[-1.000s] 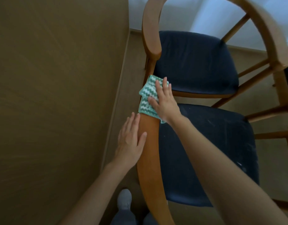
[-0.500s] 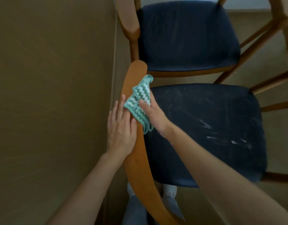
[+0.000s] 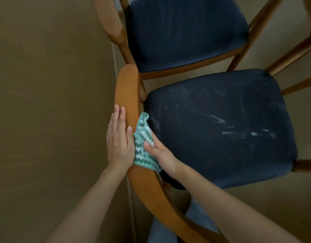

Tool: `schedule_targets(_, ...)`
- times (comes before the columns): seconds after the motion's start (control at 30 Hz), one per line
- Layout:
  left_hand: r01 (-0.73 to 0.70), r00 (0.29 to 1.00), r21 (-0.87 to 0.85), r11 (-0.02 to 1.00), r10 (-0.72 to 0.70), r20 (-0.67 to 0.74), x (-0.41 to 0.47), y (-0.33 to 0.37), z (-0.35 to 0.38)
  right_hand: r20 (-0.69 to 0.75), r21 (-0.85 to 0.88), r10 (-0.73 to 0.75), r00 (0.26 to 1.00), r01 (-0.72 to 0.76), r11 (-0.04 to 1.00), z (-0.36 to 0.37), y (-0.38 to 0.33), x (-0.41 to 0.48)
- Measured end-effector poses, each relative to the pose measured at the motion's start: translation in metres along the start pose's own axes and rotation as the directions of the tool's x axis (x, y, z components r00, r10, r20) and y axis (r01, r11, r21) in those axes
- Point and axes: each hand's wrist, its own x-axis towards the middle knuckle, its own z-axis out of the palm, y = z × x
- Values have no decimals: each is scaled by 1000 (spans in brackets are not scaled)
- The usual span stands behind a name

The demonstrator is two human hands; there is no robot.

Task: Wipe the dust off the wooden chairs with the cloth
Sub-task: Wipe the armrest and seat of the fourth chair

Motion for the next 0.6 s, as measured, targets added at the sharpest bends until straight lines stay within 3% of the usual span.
schedule_targets(0.17,7,1000,-14,1000,-7,-1,-1,-1,-1,83,-56,-7,997,12,998,2,7,-4)
schedule_targets(0.3,30,1000,4,1000,-30,-4,-1,1,-2,172,-215,190,967,-151,965,-12,33,-66)
schedule_targets(0.43,34,999,26,999,-34,-13,-2,2,-1,208,-526,372,905,-217,822,-30,42,-132)
schedule_targets(0.5,30,999,36,999,-29,-18,-1,2,-1,205,-565,440,874,-261,782,-34,37,-144)
schedule_targets(0.6,14,1000,42,999,-13,-28,-1,2,-1,173,-540,360,917,-218,813,-26,41,-134)
